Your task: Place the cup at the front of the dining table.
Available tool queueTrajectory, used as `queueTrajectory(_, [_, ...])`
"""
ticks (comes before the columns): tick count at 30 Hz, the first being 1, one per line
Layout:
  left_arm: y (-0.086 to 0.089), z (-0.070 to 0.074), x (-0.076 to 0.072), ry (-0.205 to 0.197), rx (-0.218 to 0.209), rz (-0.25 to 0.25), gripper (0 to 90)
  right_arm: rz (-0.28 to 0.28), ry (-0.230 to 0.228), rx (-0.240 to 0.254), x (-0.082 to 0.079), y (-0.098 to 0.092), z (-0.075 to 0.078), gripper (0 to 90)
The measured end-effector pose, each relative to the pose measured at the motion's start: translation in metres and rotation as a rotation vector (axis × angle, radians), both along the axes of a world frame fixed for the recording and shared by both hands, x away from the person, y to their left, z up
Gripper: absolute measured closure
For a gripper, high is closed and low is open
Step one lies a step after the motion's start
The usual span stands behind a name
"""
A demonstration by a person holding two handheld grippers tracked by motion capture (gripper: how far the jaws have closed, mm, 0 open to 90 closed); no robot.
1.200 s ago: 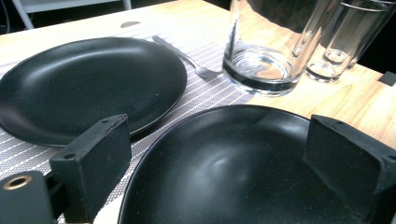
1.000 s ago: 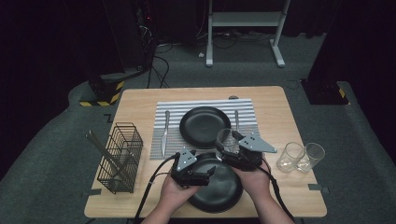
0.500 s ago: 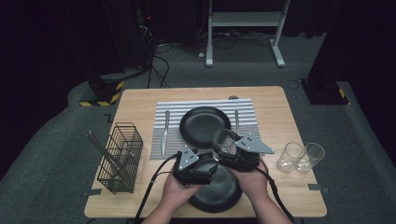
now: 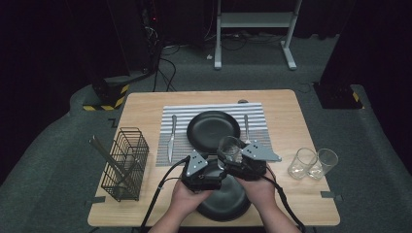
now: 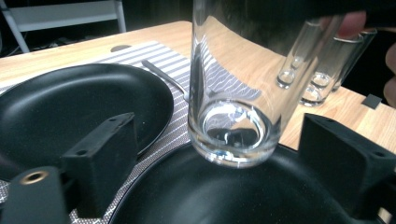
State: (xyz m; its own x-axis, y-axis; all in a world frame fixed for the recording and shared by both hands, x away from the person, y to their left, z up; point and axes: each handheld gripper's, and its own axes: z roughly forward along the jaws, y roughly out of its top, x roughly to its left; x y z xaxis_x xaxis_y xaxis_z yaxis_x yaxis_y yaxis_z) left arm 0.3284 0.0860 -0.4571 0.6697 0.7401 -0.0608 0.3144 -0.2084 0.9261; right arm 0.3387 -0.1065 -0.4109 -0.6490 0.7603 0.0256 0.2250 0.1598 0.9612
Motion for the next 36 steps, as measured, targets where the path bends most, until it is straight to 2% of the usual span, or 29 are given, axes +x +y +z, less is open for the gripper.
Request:
queueTrajectory(8, [0.0,0.002,0.003,-0.003,-0.031,-0.016,15.9,0.017,0.007,0.006,-0.002,0.008,-0.003,28.5])
queueTrajectory(14, [-0.001,0.001,0.004,-0.026,-0.024,-0.031,21.2,0.026,0.014,0.002,-0.002,0.011,-0.005,28.5])
queueTrajectory(18, [-0.002,0.002,0.005,-0.027,-0.039,-0.042,24.1,0.03,0.019,0.011,-0.002,0.01,-0.005,28.5])
queueTrajectory(25, [-0.005,0.004,0.006,-0.045,-0.048,-0.039,26.2,0.03,0.018,0.007,-0.001,0.011,-0.004,28.5])
queueTrajectory(28, [-0.005,0.006,0.006,-0.051,-0.077,-0.036,26.2,0.042,0.023,0.014,-0.002,0.012,-0.005,28.5])
queueTrajectory(33, [-0.005,0.006,0.006,-0.046,-0.079,-0.036,27.4,0.046,0.021,0.015,-0.002,0.013,-0.004,28.5])
queueTrajectory(36, [-0.006,0.006,0.004,-0.058,-0.072,-0.03,28.0,0.047,0.022,0.011,-0.002,0.014,-0.005,28.5])
